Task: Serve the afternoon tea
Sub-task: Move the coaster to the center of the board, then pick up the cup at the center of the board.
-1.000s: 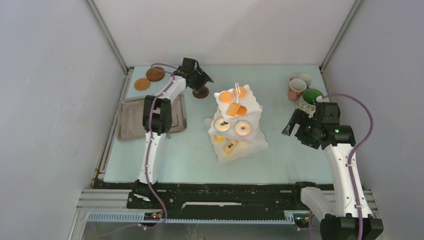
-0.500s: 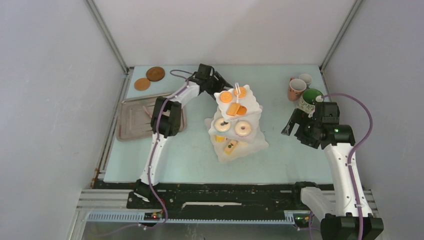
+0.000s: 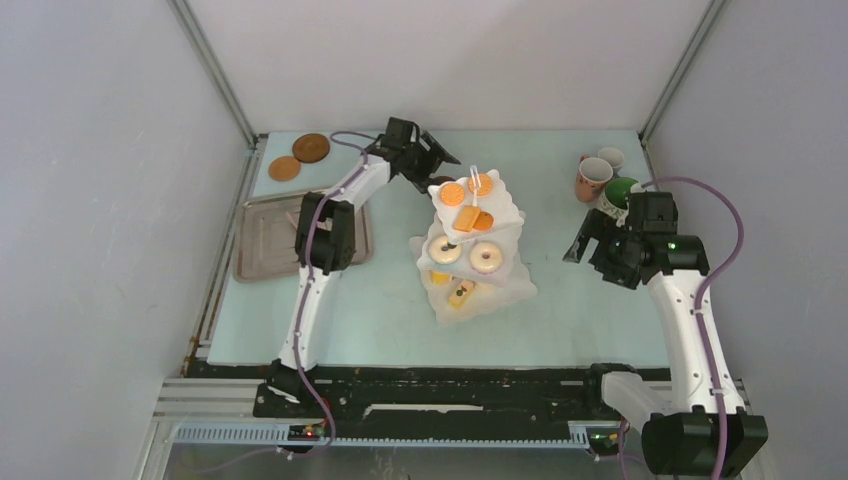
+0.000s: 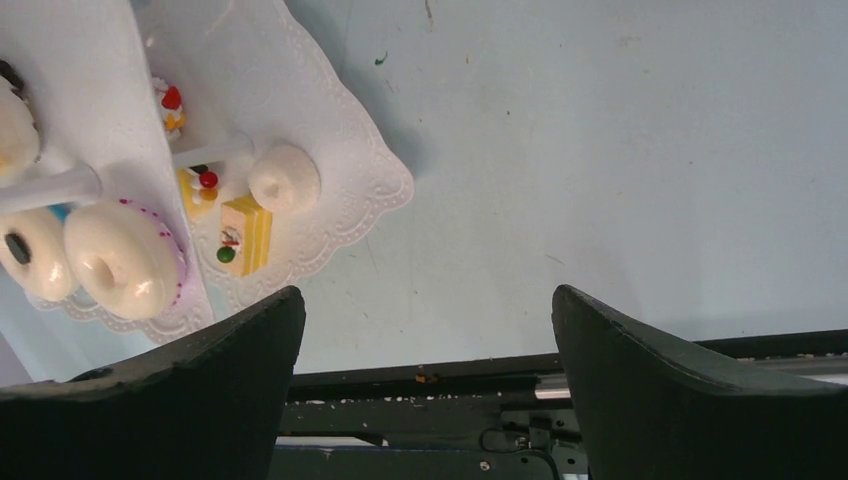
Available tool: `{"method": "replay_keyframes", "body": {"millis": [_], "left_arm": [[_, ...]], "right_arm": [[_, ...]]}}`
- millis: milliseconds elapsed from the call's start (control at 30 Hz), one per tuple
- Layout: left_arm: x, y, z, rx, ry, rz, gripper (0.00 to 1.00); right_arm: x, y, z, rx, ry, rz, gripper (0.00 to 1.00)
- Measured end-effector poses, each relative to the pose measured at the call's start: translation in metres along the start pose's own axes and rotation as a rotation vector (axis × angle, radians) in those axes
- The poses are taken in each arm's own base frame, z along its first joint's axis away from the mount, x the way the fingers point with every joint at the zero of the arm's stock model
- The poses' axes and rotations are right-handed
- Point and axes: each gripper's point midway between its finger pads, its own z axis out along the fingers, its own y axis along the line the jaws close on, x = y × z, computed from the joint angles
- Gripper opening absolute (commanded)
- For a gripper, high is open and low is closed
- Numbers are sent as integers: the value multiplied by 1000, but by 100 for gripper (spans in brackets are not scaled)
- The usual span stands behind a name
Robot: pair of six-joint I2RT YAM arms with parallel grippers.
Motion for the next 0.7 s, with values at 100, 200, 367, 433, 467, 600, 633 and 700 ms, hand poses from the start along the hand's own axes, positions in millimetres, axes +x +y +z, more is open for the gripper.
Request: {"method": "replay_keyframes", "body": {"millis": [100,200,367,433,467,600,633,700], "left_arm": [[-15,-9,-27,-4,-30,26,86],[-36,-31,-74,4,-94,85,86],[-45,-67,-176,4,-206,257,86],[-34,-74,-220,-14,-234,350,86],[-26,-75,-241,-25,-245,396,86],[7,-66,-310,-70,-268,540,86],[15,-60,-322,-77,-270,564,85],[28,-44,-339,-95,-266,594,85]], "right_arm": [[-12,5,-4,-2,-18,-4,98],[-25,11,-10,-8,-46,-9,98],[-49,27,-13,-20,-73,-14,97],[-58,33,-11,-23,-74,1,97],[-62,36,-9,-23,-73,14,97],[-90,46,-1,-3,-88,73,96],[-99,48,2,5,-101,91,96],[-115,49,8,28,-131,130,96]]}}
